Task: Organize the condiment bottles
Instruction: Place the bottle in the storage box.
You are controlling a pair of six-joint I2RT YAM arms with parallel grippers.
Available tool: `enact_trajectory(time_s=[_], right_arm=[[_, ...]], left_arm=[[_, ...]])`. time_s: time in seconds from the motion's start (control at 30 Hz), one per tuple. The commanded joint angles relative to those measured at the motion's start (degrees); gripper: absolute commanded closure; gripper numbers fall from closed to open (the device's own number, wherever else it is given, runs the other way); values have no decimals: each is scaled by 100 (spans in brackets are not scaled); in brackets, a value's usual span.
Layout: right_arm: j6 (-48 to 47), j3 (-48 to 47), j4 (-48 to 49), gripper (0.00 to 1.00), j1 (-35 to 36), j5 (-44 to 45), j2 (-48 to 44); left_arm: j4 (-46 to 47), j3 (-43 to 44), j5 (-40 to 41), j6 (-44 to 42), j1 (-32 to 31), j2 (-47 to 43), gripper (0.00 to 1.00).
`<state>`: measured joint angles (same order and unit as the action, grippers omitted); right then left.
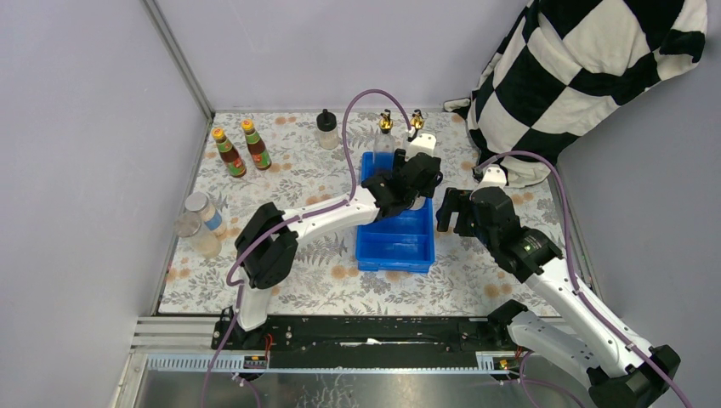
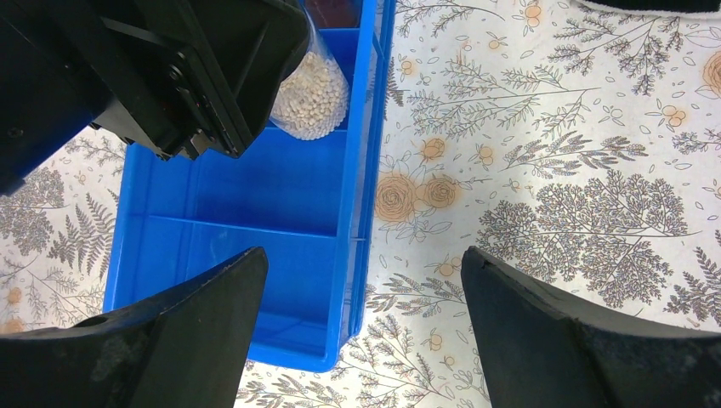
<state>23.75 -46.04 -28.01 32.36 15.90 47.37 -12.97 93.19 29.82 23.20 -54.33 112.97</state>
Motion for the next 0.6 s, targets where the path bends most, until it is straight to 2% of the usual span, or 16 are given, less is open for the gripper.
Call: enact_trajectory(time_s=[0.0,0.57], right_arm=[[-106,16,42,8,27,-6,-55],[-116,17,100,9,28,-36,33]], left_arm=[[278,200,223,-87,27,60,42],[569,75,423,-322,102,-34,42]])
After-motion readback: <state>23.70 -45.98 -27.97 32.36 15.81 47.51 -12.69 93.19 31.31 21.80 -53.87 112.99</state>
